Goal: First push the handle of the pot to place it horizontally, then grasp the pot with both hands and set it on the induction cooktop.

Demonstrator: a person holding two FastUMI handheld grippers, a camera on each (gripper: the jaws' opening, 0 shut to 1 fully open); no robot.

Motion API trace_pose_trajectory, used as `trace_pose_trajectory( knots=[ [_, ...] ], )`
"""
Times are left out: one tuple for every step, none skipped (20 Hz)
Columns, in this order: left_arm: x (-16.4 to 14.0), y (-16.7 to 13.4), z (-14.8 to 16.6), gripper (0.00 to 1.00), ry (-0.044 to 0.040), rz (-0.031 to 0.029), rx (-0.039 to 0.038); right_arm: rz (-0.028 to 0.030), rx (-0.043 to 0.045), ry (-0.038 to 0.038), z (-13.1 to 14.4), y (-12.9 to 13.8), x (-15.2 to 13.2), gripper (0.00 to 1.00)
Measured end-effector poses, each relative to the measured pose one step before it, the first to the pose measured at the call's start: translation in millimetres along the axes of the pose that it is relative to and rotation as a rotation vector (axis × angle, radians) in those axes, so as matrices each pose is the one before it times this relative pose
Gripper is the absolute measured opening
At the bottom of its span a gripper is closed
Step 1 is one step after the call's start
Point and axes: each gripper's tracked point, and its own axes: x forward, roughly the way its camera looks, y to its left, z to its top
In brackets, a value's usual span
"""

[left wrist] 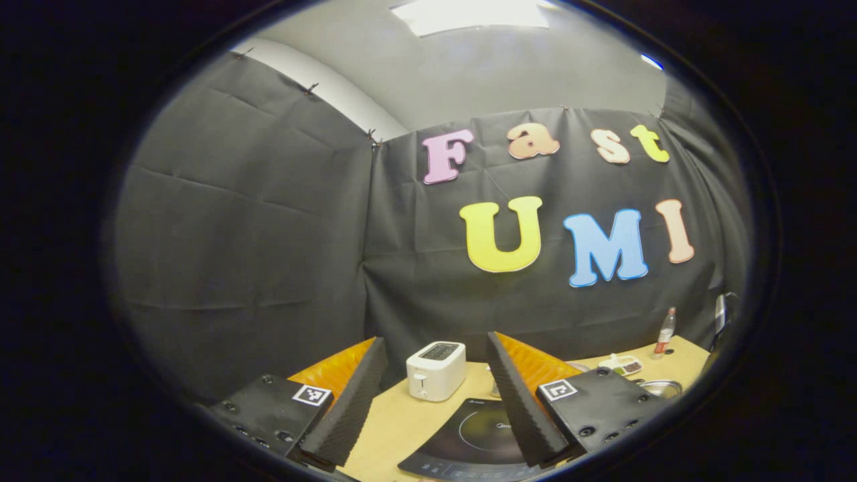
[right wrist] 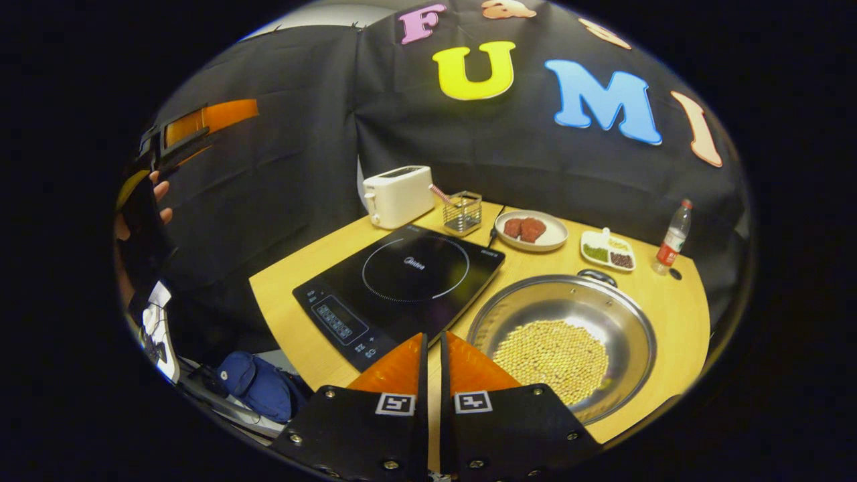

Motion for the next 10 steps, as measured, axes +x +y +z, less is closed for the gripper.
trace_pose_trajectory(
  knots=[
    [1.88,1.98,-4.23,0.97,0.00516,-0.00076,-0.00567,0.00957,0.00404,0.03973,-10.3,1.66,5.52,0.07],
    [4.51,0.21,-2.48,0.97,0.00448,-0.00353,-0.00654,0.00477,0.00873,0.03669,-7.97,-0.3,5.8,0.07],
    [3.35,0.05,-1.87,0.97,0.00294,-0.00313,-0.005,0.00414,0.01556,0.0332,-10.0,1.85,7.29,0.07],
    [3.19,0.32,-1.3,1.0,0.00112,-0.0038,-0.00207,0.00207,0.01933,0.03805,-7.94,-0.58,4.96,0.07],
    [4.56,0.91,-4.47,0.97,0.00143,-0.00132,0.0013,-0.00034,0.02746,0.02898,-7.05,-1.63,4.71,0.07],
    [4.05,1.16,-0.63,1.0,0.00102,-0.00123,0.00168,-0.00021,0.02932,0.02317,-4.25,-1.46,2.75,0.07],
    [3.97,0.61,-2.6,1.0,0.00221,-0.00264,-0.00094,-0.0006,0.03021,0.02162,-5.31,-1.13,4.05,0.07],
    [2.44,0.02,-0.91,1.0,0.00176,-0.00389,-0.00505,-0.00412,0.02637,0.01644,-2.97,-2.82,1.63,0.07],
    [3.57,0.29,-2.48,1.0,0.00288,-0.00384,-0.00692,-0.00909,0.02029,0.01413,-3.6,-4.15,2.06,0.07],
    [3.25,0.06,-2.26,0.97,0.00476,-0.00338,-0.00659,-0.01267,0.01372,0.01229,-1.25,-4.09,1.37,0.07]
  ],
)
